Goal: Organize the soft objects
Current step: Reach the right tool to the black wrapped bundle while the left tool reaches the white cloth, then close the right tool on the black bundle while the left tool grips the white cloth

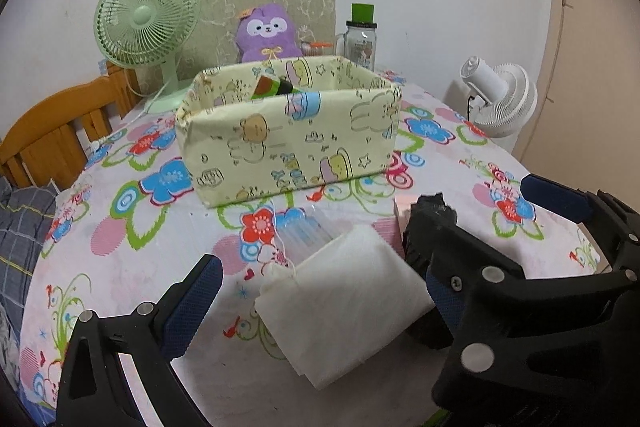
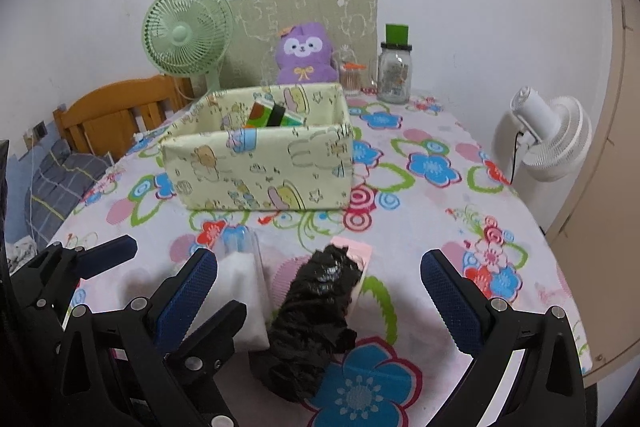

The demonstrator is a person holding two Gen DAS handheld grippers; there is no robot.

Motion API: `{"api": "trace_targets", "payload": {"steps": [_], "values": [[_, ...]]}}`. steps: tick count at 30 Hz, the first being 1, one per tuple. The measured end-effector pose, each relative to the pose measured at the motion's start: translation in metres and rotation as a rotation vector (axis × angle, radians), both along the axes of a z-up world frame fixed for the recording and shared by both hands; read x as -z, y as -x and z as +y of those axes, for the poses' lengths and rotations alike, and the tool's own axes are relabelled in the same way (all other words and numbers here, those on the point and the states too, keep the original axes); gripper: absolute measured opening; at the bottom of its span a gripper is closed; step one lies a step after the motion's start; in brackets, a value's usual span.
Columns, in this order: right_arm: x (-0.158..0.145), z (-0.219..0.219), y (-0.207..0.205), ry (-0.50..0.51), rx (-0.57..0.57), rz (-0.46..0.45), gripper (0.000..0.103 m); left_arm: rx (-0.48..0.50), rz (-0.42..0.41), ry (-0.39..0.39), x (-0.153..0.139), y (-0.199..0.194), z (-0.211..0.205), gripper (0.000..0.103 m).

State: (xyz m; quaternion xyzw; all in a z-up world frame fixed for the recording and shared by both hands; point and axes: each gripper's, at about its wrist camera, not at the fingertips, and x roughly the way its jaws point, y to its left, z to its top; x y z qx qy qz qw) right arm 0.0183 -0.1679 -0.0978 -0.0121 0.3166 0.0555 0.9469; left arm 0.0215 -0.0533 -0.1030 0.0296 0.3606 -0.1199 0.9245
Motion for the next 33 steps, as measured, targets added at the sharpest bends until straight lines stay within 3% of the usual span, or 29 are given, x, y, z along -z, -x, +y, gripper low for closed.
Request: {"api": "trace_targets", "payload": {"steps": [11,13,17,21,22,27,33], "values": [[0.028,-0.005,-0.011,0.002,0.017,0.092,0.102,0.004,0.067,-0.013,0.024,-0.008,-0.002,0.103],[0.032,-0.006,-0.015,0.004,0.020,0.112,0.091,0.005,0.074,-0.016,0.027,-0.010,-0.003,0.103],[0.041,-0.006,-0.022,0.009,0.021,0.158,0.080,0.010,0.082,-0.055,0.033,-0.012,-0.008,0.103],[0.050,-0.003,-0.028,0.006,0.013,0.199,0.058,0.019,0.081,-0.078,0.036,-0.013,-0.011,0.103],[0.052,-0.003,-0.030,0.000,0.011,0.211,0.048,0.020,0.080,-0.078,0.036,-0.013,-0.011,0.101],[0.051,-0.002,-0.030,0.004,0.015,0.202,0.047,0.017,0.087,-0.064,0.033,-0.013,-0.010,0.084],[0.044,0.002,-0.031,0.003,0.008,0.183,0.046,0.040,0.072,-0.061,0.024,-0.009,-0.010,0.052]]}}
